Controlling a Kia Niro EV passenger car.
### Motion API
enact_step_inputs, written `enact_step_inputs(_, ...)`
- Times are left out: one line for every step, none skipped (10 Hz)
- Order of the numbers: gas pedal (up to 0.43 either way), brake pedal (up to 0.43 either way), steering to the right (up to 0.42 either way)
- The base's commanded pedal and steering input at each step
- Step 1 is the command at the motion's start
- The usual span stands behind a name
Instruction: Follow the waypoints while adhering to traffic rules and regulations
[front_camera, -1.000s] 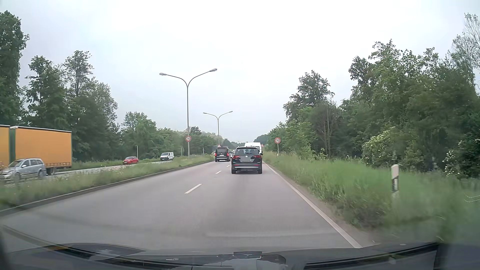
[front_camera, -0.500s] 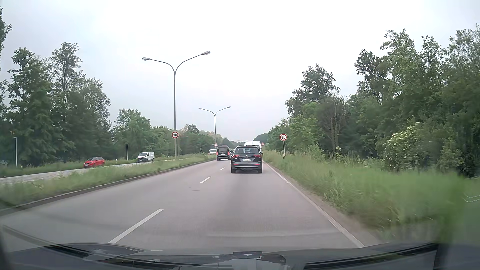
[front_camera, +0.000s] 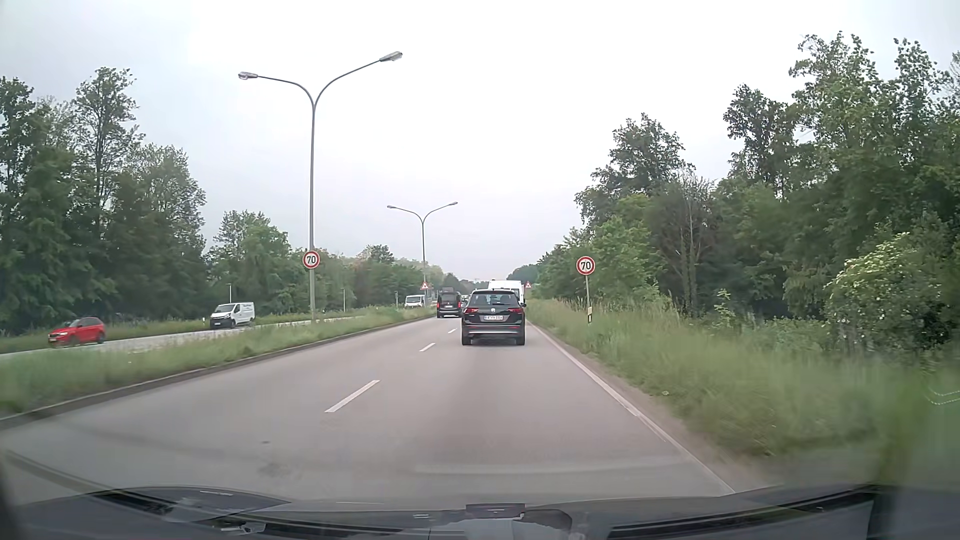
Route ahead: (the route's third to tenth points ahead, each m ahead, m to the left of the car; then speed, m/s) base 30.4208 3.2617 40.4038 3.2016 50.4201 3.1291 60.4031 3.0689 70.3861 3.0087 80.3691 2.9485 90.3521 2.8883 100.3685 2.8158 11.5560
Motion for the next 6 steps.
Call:
enact_step_inputs(0.028,0.000,-0.001)
enact_step_inputs(0.028,0.000,-0.001)
enact_step_inputs(0.028,0.000,-0.001)
enact_step_inputs(0.028,0.000,-0.001)
enact_step_inputs(0.028,0.000,-0.001)
enact_step_inputs(0.028,0.000,-0.001)
